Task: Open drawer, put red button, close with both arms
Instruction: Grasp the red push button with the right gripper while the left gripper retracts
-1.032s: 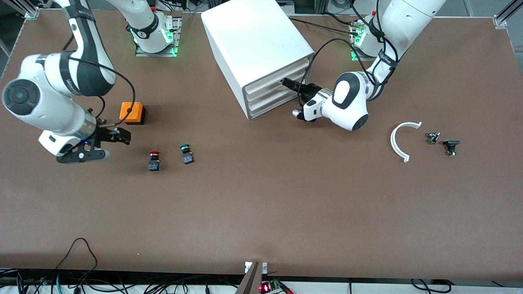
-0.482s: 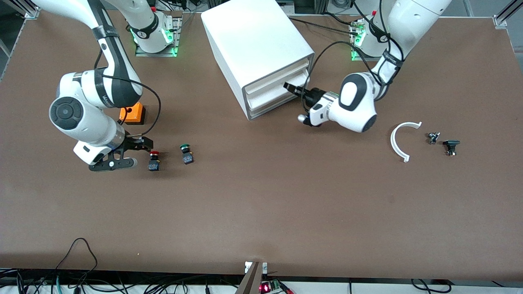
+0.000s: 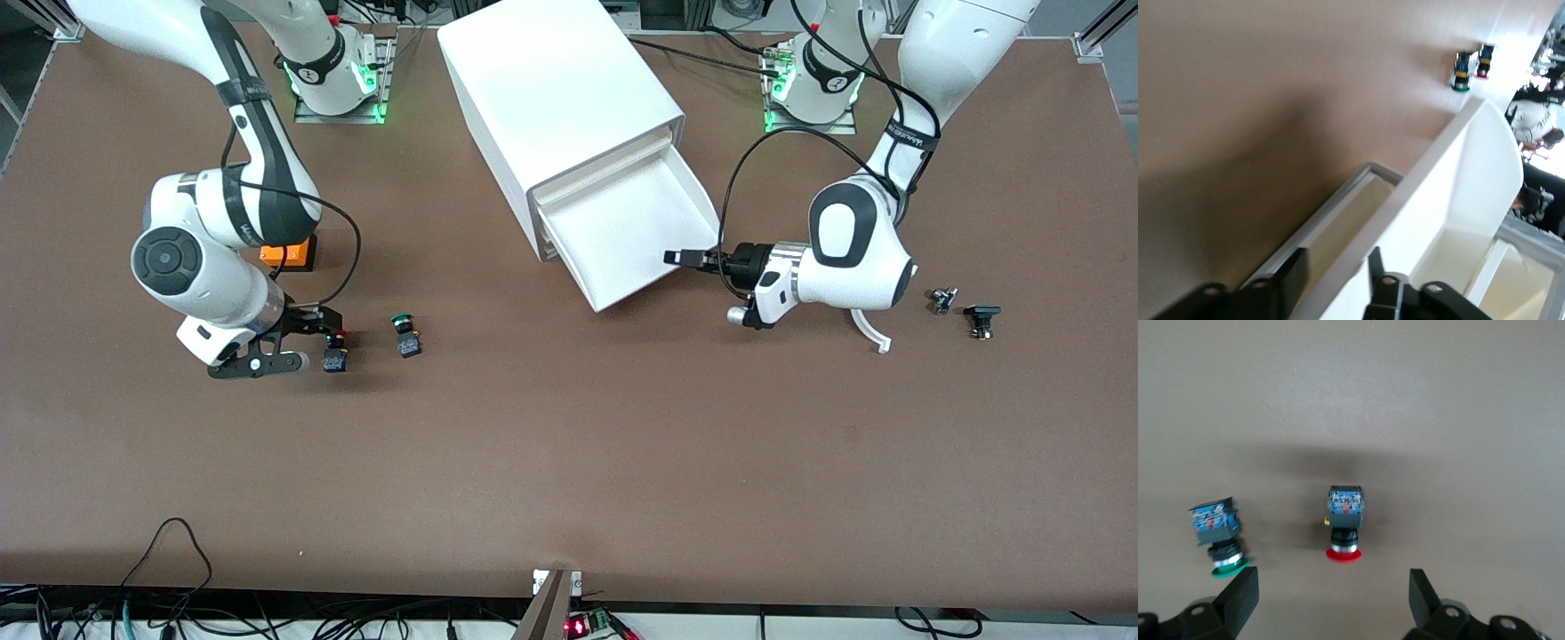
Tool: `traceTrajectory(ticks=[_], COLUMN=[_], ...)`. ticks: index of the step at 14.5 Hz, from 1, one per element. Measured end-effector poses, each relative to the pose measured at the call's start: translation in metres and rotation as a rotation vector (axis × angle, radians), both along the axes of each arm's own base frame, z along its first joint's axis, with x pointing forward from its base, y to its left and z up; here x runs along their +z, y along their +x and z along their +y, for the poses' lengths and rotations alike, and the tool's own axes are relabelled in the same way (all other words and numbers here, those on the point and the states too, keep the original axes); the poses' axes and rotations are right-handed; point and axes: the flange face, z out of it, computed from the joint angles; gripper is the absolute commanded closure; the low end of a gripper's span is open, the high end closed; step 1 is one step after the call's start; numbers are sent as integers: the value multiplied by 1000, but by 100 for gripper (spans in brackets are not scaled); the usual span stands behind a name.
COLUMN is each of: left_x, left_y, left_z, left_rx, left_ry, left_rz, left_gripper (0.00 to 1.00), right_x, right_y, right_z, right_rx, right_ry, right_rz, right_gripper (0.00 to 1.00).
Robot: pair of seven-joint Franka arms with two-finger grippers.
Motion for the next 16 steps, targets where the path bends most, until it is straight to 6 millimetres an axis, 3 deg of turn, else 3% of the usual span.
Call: traceTrajectory(ticks=[4,7,10,13,16], left_x=[28,66,97,124,183], left_y=[28,55,68,75,82], left_z=[22,79,134,170,205], left_rx=[69,195,281,203,63], left_ry=[16,54,99,248,419], left_rz=[-81,-181,-256,-360,-475], left_gripper=[0,0,0,0,0], right_x=[-44,-65,-84,-103,-119], right_y=[-13,-16,-16,-16,-16], right_z=[-10,-19,-22,-22,-22], right_rx=[-10,-26,-29,-27,-25], right_ry=[6,9,7,7,8], right_rz=[-30,-35,-29,-29,-40], right_gripper=[0,0,0,0,10])
